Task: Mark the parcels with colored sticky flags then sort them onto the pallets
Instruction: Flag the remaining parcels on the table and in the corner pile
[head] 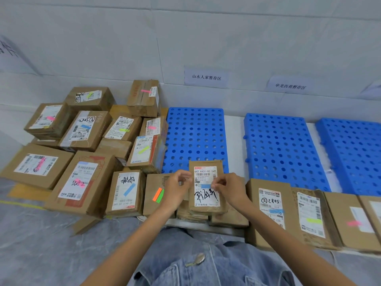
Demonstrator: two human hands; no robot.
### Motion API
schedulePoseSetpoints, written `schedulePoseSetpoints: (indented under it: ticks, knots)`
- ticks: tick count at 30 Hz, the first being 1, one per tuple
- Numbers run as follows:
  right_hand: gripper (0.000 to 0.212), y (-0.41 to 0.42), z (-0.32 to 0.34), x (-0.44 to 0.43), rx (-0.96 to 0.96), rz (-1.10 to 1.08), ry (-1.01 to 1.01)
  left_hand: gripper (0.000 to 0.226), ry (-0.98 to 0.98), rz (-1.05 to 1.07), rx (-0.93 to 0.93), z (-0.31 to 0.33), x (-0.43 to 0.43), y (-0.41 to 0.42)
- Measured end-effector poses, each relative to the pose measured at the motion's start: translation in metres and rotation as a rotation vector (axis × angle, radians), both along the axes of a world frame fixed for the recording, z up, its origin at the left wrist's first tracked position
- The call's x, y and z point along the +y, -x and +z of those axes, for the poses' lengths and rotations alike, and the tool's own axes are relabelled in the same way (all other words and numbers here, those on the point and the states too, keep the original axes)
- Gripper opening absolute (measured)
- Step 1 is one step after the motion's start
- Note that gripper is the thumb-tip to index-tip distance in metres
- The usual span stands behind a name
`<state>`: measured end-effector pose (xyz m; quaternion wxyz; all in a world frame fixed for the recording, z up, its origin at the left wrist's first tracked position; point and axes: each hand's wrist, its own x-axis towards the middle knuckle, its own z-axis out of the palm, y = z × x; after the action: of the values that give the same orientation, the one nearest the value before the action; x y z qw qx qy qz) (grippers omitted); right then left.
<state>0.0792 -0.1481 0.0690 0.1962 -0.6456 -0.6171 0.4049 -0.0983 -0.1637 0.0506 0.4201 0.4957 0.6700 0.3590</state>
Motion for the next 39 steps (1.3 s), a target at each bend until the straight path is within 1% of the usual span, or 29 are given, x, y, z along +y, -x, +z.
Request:
schedulePoseSetpoints:
  ticks: [3,5,8,10,13,17,19,21,23,26,27,28,29,30,31,32,33,34,35,37,39]
  knots:
    - [0.015,0.006,0.001,-0.005,-0.087,0.052,-0.058,0.018,-0.021,-0.001,0.059,0.001,-0.002,-0.005]
    - [0.020,0.007,-0.004,-0.009,-0.133,0.077,-0.057,0.029,0.054,-0.015,0.044,0.001,-0.003,-0.009]
    - [0.020,0.008,-0.007,-0.012,-0.350,0.161,-0.127,0.052,0.183,-0.045,0.010,-0.004,-0.004,-0.014]
    - [0.021,0.009,-0.003,-0.012,-0.414,0.190,-0.156,0.060,0.226,-0.078,-0.017,-0.010,-0.004,-0.017]
    - [0.019,0.012,-0.002,-0.010,-0.436,0.192,-0.140,0.055,0.236,-0.081,-0.052,-0.010,-0.006,-0.022]
    - [0.010,0.010,-0.005,-0.012,-0.377,0.200,-0.215,0.046,0.264,-0.005,-0.131,-0.008,-0.004,-0.024]
    - [0.006,0.008,-0.006,-0.011,-0.338,0.196,-0.206,0.042,0.289,0.022,-0.137,-0.008,-0.002,-0.023]
    - [0.006,0.007,-0.008,-0.009,-0.310,0.172,-0.174,0.044,0.288,0.022,-0.134,-0.008,0.000,-0.024]
    - [0.011,0.009,-0.011,-0.007,-0.311,0.155,-0.162,0.051,0.262,0.000,-0.124,-0.010,-0.001,-0.026]
    - [0.010,0.012,-0.011,-0.005,-0.388,0.181,-0.194,0.060,0.256,-0.049,-0.091,-0.014,-0.002,-0.028]
    - [0.012,0.011,-0.011,-0.005,-0.436,0.186,-0.234,0.060,0.274,-0.052,-0.095,-0.015,-0.001,-0.028]
    - [0.022,0.009,-0.013,-0.004,-0.489,0.175,-0.263,0.060,0.298,-0.050,-0.108,-0.016,-0.001,-0.027]
    - [0.035,0.006,-0.016,-0.002,-0.518,0.135,-0.282,0.059,0.326,-0.046,-0.128,-0.018,0.001,-0.025]
    - [0.050,0.002,-0.019,0.001,-0.509,0.077,-0.250,0.059,0.352,-0.042,-0.147,-0.019,0.003,-0.024]
    - [0.064,0.000,-0.018,0.005,-0.430,0.018,-0.173,0.058,0.370,-0.042,-0.156,-0.019,0.006,-0.021]
    - [0.073,-0.002,-0.017,0.009,-0.290,-0.042,-0.082,0.058,0.374,-0.048,-0.156,-0.019,0.009,-0.019]
    - [0.077,-0.002,-0.014,0.012,-0.130,-0.087,-0.013,0.058,0.368,-0.056,-0.143,-0.016,0.013,-0.018]
    - [0.076,0.000,-0.009,0.016,0.010,-0.108,0.013,0.058,0.347,-0.063,-0.127,-0.012,0.019,-0.016]
    - [0.072,0.004,-0.003,0.020,0.105,-0.117,0.003,0.058,0.322,-0.070,-0.115,-0.006,0.024,-0.013]
    - [0.068,0.016,0.017,0.034,0.235,-0.135,-0.083,0.060,0.261,-0.059,-0.120,0.011,0.037,-0.005]
    - [0.065,0.033,0.042,0.056,0.354,-0.151,-0.132,0.057,0.178,-0.016,-0.160,0.033,0.052,0.011]
